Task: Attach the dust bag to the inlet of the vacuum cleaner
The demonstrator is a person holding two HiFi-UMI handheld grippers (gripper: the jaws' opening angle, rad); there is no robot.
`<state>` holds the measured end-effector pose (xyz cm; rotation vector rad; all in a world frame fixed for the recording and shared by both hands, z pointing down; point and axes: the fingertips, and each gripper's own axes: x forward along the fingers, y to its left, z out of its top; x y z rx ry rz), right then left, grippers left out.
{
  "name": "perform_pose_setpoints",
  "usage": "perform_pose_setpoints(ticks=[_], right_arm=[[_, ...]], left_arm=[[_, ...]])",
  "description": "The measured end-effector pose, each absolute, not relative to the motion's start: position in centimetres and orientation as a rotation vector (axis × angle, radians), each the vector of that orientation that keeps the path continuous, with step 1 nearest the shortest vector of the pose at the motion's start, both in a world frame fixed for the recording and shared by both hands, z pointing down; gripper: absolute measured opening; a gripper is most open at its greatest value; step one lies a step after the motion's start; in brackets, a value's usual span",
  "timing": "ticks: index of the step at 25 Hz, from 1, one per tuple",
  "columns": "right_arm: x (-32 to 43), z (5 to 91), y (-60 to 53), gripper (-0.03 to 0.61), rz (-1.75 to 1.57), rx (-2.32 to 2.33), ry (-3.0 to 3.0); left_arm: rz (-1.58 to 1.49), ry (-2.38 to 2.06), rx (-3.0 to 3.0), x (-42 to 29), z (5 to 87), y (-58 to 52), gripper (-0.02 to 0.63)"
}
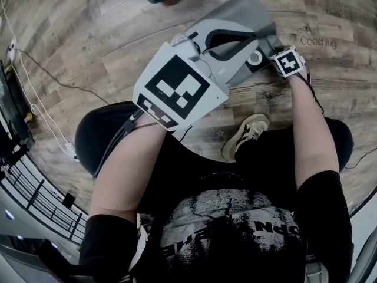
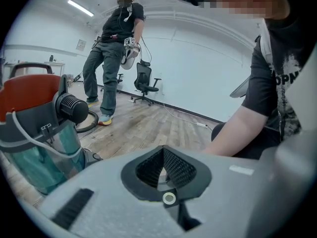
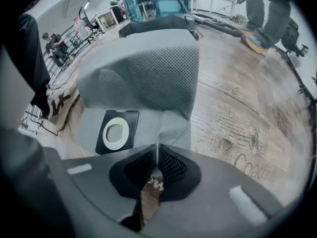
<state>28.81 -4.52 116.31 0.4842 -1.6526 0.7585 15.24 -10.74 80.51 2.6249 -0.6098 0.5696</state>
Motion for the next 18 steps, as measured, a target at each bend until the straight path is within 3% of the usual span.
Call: perform_pose_setpoints(ticks=[18], right_arm=[[27.1, 102.1, -13.1, 0.015, 0.692, 0.213, -1.883]], left_arm=[[0.689, -0.545, 2.742, 17.1, 79.6, -9.1, 0.005]])
